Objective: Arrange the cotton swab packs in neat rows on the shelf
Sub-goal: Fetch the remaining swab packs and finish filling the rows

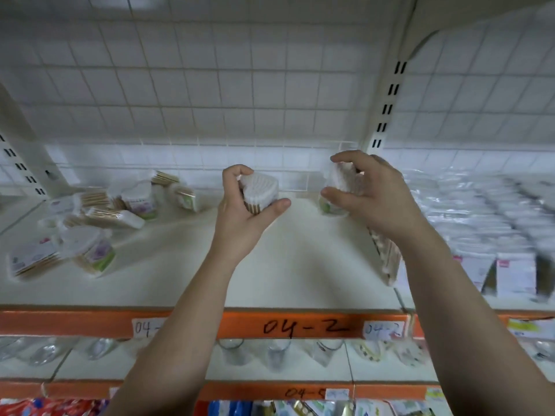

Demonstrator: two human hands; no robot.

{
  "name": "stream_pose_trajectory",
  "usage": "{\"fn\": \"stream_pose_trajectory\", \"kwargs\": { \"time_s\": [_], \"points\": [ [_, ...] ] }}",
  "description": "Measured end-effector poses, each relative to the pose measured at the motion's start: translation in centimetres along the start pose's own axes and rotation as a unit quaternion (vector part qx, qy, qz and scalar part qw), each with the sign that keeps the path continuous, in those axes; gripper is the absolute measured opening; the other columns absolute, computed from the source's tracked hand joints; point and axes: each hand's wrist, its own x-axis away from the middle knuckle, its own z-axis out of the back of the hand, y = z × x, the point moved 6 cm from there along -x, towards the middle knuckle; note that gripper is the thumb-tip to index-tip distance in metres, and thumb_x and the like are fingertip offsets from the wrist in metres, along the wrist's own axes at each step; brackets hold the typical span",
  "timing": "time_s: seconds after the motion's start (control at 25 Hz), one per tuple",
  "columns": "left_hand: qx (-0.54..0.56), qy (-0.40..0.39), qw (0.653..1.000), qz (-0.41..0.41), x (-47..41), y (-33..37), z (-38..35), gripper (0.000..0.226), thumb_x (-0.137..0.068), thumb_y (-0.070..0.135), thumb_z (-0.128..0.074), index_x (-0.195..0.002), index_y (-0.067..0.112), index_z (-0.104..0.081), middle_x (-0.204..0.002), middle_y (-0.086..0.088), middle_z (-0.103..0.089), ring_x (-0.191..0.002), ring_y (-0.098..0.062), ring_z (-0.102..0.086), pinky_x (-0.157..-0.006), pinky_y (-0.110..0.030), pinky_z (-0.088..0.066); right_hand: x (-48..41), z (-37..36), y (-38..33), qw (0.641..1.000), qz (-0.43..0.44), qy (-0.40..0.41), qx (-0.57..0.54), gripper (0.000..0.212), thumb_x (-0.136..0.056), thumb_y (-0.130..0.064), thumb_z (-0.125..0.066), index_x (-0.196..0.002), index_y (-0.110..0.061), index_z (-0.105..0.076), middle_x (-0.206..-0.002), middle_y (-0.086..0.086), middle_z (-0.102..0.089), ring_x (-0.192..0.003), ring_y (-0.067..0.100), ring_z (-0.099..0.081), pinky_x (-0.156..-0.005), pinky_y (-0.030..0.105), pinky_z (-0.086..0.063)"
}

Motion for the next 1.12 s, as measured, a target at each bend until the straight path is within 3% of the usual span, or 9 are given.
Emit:
{"fn": "stream_pose_trajectory", "kwargs": {
  "time_s": [0.08,0.24,0.36,0.44,0.52,0.72,0.84,0.92,1.12],
  "points": [
    [0.001,-0.008,1.0,-0.006,0.2,1.4,-2.8,0.062,-0.072,0.03,-0.083,-0.112,0.03,-0.036,-0.093,0.02,-0.05,-0.077,0.004,-0.054,-0.07,-0.019,-0.048,1.3,3.2,1.4,1.0,-0.007,0.013,-0.001,0.046,-0.075,-0.036,-0.076,-0.117,-0.034,-0.058,-0.107,-0.003,-0.057,-0.091,0.002,-0.046,-0.071,-0.001,-0.033],
    [0.025,-0.061,0.998,-0.01,1.1,4.9,-10.1,0.057,-0.063,0.036,-0.087,-0.109,0.033,-0.051,-0.101,0.018,-0.058,-0.089,-0.008,-0.061,-0.078,-0.032,-0.054,4.3,10.3,5.0,0.999,-0.023,0.039,0.017,0.043,-0.079,-0.032,-0.073,-0.118,-0.039,-0.057,-0.107,-0.001,-0.059,-0.093,0.005,-0.05,-0.073,0.0,-0.034],
    [0.05,-0.088,0.995,-0.024,2.3,7.9,-16.2,0.052,-0.068,0.025,-0.085,-0.112,0.03,-0.057,-0.111,0.007,-0.061,-0.093,-0.005,-0.063,-0.079,-0.025,-0.052,6.9,15.8,8.0,0.998,-0.035,0.043,0.027,0.046,-0.082,-0.028,-0.069,-0.123,-0.041,-0.052,-0.102,0.0,-0.056,-0.093,0.006,-0.047,-0.073,0.004,-0.034],
    [0.038,-0.12,0.991,-0.049,3.4,9.8,-20.9,0.051,-0.077,0.017,-0.078,-0.12,0.035,-0.057,-0.124,0.014,-0.056,-0.112,0.003,-0.054,-0.094,-0.031,-0.049,8.7,19.7,10.7,0.997,-0.055,0.046,0.032,0.048,-0.083,-0.026,-0.068,-0.127,-0.036,-0.05,-0.102,-0.003,-0.053,-0.096,0.01,-0.049,-0.077,0.017,-0.037],
    [0.015,-0.148,0.986,-0.073,4.5,11.2,-25.6,0.055,-0.083,0.014,-0.072,-0.128,0.04,-0.053,-0.132,0.019,-0.049,-0.125,0.01,-0.039,-0.107,-0.038,-0.041,10.4,23.6,13.5,0.995,-0.074,0.057,0.04,0.049,-0.082,-0.027,-0.068,-0.128,-0.032,-0.052,-0.106,-0.003,-0.052,-0.098,0.012,-0.05,-0.079,0.021,-0.037],
    [0.056,-0.12,0.991,-0.038,7.0,13.4,-34.9,0.045,-0.077,0.024,-0.077,-0.117,0.033,-0.06,-0.122,0.022,-0.056,-0.121,0.009,-0.044,-0.1,-0.043,-0.047,13.8,31.0,19.3,0.991,-0.099,0.056,0.074,0.054,-0.077,-0.023,-0.072,-0.128,-0.023,-0.055,-0.107,-0.006,-0.053,-0.099,0.005,-0.05,-0.072,0.01,-0.033],
    [0.061,-0.123,0.99,-0.032,7.5,14.7,-39.6,0.046,-0.074,0.032,-0.081,-0.115,0.03,-0.061,-0.113,0.026,-0.058,-0.113,0.012,-0.047,-0.096,-0.023,-0.047,15.0,34.5,22.3,0.989,-0.107,0.058,0.084,0.054,-0.077,-0.019,-0.072,-0.128,-0.02,-0.056,-0.108,-0.006,-0.052,-0.099,0.006,-0.051,-0.071,0.005,-0.033],
    [0.045,-0.137,0.989,-0.044,7.2,15.3,-42.1,0.047,-0.075,0.032,-0.08,-0.117,0.03,-0.06,-0.116,0.021,-0.058,-0.111,0.015,-0.045,-0.091,-0.013,-0.044,15.3,36.0,24.2,0.987,-0.113,0.063,0.093,0.053,-0.077,-0.019,-0.071,-0.128,-0.021,-0.056,-0.109,-0.005,-0.052,-0.094,0.007,-0.049,-0.071,0.01,-0.033],
    [0.022,-0.181,0.981,-0.061,4.7,15.2,-47.3,0.05,-0.071,0.043,-0.077,-0.118,0.037,-0.059,-0.114,0.016,-0.058,-0.109,0.005,-0.052,-0.085,-0.042,-0.055,14.3,38.9,28.9,0.984,-0.115,0.09,0.101,0.053,-0.076,-0.018,-0.073,-0.126,-0.022,-0.056,-0.111,-0.001,-0.054,-0.088,0.003,-0.047,-0.073,0.013,-0.036]
  ]
}}
